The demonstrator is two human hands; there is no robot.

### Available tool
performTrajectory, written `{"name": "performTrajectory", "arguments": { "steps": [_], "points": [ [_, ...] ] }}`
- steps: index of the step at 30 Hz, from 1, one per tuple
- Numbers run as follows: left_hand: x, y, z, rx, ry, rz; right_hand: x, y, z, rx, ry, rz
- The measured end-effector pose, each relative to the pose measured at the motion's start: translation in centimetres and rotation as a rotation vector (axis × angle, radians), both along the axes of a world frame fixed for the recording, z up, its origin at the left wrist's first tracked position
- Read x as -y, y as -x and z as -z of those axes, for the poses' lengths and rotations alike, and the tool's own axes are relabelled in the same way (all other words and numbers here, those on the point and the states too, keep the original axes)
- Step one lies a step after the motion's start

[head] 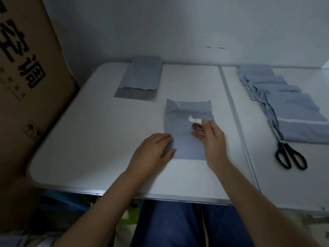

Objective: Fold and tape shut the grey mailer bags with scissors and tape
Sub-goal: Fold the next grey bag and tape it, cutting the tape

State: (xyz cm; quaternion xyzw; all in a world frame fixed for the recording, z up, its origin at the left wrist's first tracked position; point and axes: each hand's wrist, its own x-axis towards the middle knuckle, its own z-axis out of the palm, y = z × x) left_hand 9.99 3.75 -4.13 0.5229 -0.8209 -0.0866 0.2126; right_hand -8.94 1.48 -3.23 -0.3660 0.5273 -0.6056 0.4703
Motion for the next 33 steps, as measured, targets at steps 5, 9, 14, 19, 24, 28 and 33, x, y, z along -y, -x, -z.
{"name": "performTrajectory", "arguments": {
  "steps": [5, 9, 14, 19, 24, 28, 33],
  "points": [
    [-0.4, -0.2, 0.1, -0.014, -0.023, -0.013, 0.5, 0.4, -0.6, -0.031, -0.011, -0.034],
    [-0.2, -0.2, 0.4, -0.007, -0.006, -0.012, 1.4, -0.1, -2.5, -0.09, -0.019, -0.14],
    [-0.2, -0.1, 0.7, -0.023, -0.004, -0.008, 2.3, -1.8, -3.1, -0.312, -0.065, -0.263],
    [-0.2, 0.0, 0.9, -0.033, 0.003, -0.015, 2.0, -3.3, -2.4, -0.152, -0.047, -0.181],
    [-0.4, -0.1, 0.9, -0.03, -0.007, -0.022, 1.1, -3.5, -0.6, -0.323, -0.011, -0.199],
    [-0.5, -0.4, 1.0, -0.031, -0.016, -0.034, 0.8, -3.0, 0.0, -0.466, 0.024, -0.185],
    [-0.4, -1.5, 0.6, -0.02, -0.013, -0.034, 0.7, -3.2, 0.0, -0.569, 0.042, -0.175]
  ]
}}
